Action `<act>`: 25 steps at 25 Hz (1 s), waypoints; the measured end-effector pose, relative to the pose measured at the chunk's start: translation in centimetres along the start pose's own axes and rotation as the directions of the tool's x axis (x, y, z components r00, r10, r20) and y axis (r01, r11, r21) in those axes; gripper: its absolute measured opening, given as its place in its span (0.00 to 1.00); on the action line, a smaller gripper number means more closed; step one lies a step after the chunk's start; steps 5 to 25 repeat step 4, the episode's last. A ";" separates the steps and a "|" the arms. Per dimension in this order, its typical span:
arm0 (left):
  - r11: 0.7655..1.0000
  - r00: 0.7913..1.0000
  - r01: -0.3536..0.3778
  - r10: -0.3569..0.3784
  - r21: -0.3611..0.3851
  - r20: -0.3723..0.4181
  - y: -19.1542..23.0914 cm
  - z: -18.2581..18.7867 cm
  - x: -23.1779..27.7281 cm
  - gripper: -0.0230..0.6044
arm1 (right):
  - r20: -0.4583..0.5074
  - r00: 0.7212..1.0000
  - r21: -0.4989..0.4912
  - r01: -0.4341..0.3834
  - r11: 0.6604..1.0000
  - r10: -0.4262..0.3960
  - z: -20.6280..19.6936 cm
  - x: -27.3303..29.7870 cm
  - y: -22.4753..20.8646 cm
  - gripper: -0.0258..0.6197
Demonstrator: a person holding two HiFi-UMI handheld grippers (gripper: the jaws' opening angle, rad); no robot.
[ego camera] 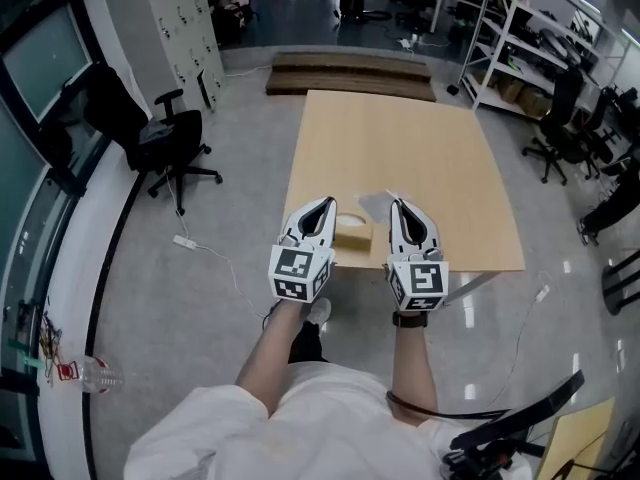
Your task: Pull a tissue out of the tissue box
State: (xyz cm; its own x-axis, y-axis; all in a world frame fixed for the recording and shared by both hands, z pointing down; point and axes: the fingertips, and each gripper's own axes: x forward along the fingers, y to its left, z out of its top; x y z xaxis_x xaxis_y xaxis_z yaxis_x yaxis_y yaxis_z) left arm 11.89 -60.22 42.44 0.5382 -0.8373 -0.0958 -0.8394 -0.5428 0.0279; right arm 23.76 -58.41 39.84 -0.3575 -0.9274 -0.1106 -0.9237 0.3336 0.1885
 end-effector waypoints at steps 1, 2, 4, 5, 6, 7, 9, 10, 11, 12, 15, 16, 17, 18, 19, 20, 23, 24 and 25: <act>1.000 1.000 0.004 -0.004 0.002 -0.002 -0.3 -0.2 0.0 0.02 | -0.002 1.000 0.000 0.003 1.000 -0.003 -0.1 -0.3 -0.1 0.05; 1.000 1.000 0.009 -0.009 0.009 -0.004 -0.7 -0.3 0.0 0.02 | -0.005 1.000 0.002 0.006 1.000 -0.006 -0.3 -0.6 -0.3 0.05; 0.999 1.000 0.020 -0.020 0.027 -0.010 -1.5 -0.6 0.0 0.02 | -0.009 1.000 0.007 0.013 1.000 -0.013 -0.6 -1.2 -0.6 0.05; 0.999 1.000 0.020 -0.020 0.027 -0.010 -1.5 -0.6 0.0 0.02 | -0.009 1.000 0.007 0.013 1.000 -0.013 -0.6 -1.2 -0.6 0.05; 0.999 1.000 0.020 -0.020 0.027 -0.010 -1.5 -0.6 0.0 0.02 | -0.009 1.000 0.007 0.013 1.000 -0.013 -0.6 -1.2 -0.6 0.05; 0.999 1.000 0.020 -0.020 0.027 -0.010 -1.5 -0.6 0.0 0.02 | -0.009 1.000 0.007 0.013 1.000 -0.013 -0.6 -1.2 -0.6 0.05; 0.999 1.000 0.020 -0.020 0.027 -0.010 -1.5 -0.6 0.0 0.02 | -0.009 1.000 0.007 0.013 1.000 -0.013 -0.6 -1.2 -0.6 0.05; 0.999 1.000 0.020 -0.020 0.027 -0.010 -1.5 -0.6 0.0 0.02 | -0.009 1.000 0.007 0.013 1.000 -0.013 -0.6 -1.2 -0.6 0.05; 0.999 1.000 0.020 -0.020 0.027 -0.010 -1.5 -0.6 0.0 0.02 | -0.009 1.000 0.007 0.013 1.000 -0.013 -0.6 -1.2 -0.6 0.05; 0.999 1.000 0.020 -0.020 0.027 -0.010 -1.5 -0.6 0.0 0.02 | -0.009 1.000 0.007 0.013 1.000 -0.013 -0.6 -1.2 -0.6 0.05; 0.999 1.000 0.020 -0.020 0.027 -0.010 -1.5 -0.6 0.0 0.02 | -0.009 1.000 0.007 0.013 1.000 -0.013 -0.6 -1.2 -0.6 0.05; 0.999 1.000 0.020 -0.020 0.027 -0.010 -1.5 -0.6 0.0 0.02 | -0.009 1.000 0.007 0.013 1.000 -0.013 -0.6 -1.2 -0.6 0.05; 0.999 1.000 0.020 -0.020 0.027 -0.010 -1.5 -0.6 0.0 0.02 | -0.009 1.000 0.007 0.013 1.000 -0.013 -0.6 -1.2 -0.6 0.05; 0.999 1.000 0.020 -0.020 0.027 -0.010 -1.5 -0.6 0.0 0.02 | -0.009 1.000 0.007 0.013 1.000 -0.013 -0.6 -1.2 -0.6 0.05; 0.999 1.000 0.020 -0.020 0.027 -0.010 -1.5 -0.6 0.0 0.02 | -0.009 1.000 0.007 0.013 1.000 -0.013 -0.6 -1.2 -0.6 0.05; 0.999 1.000 0.020 -0.020 0.027 -0.010 -1.5 -0.6 0.0 0.02 | -0.009 1.000 0.007 0.013 1.000 -0.013 -0.6 -1.2 -0.6 0.05; 0.999 1.000 0.020 -0.020 0.027 -0.010 -1.5 -0.6 0.0 0.02 | -0.009 1.000 0.007 0.013 1.000 -0.013 -0.6 -1.2 -0.6 0.05; 0.999 1.000 0.020 -0.020 0.027 -0.010 -1.5 -0.6 0.0 0.02 | -0.009 1.000 0.007 0.013 1.000 -0.013 -0.6 -1.2 -0.6 0.05; 0.999 1.000 0.020 -0.020 0.027 -0.010 -1.5 -0.6 0.0 0.02 | -0.009 1.000 0.007 0.013 1.000 -0.013 -0.6 -1.2 -0.6 0.05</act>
